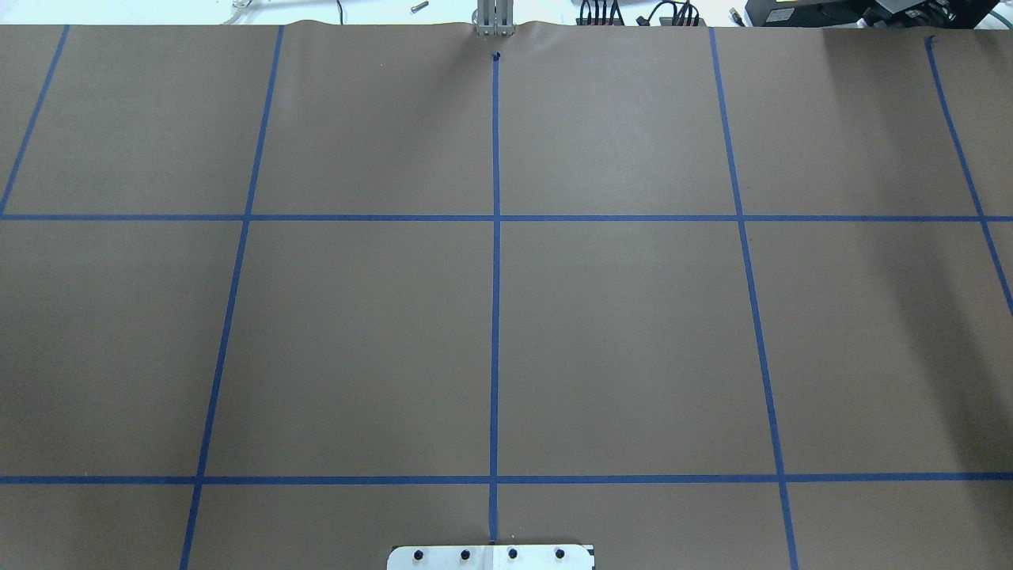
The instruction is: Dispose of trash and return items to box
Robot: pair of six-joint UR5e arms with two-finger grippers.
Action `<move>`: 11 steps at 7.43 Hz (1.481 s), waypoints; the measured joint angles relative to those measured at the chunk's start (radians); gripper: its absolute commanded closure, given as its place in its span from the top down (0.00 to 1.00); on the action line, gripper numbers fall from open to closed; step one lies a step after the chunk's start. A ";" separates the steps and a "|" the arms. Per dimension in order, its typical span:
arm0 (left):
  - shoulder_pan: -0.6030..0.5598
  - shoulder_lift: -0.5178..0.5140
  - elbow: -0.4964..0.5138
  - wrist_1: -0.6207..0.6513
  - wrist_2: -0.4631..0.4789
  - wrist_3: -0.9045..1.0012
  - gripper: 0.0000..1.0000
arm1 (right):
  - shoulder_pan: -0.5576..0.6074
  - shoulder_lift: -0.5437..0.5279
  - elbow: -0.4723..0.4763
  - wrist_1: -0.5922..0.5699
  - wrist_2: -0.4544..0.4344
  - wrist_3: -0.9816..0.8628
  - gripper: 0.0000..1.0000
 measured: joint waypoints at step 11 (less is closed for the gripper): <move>0.305 -0.038 -0.586 0.303 -0.030 0.070 0.99 | -0.001 -0.064 -0.096 -0.002 -0.003 -0.002 1.00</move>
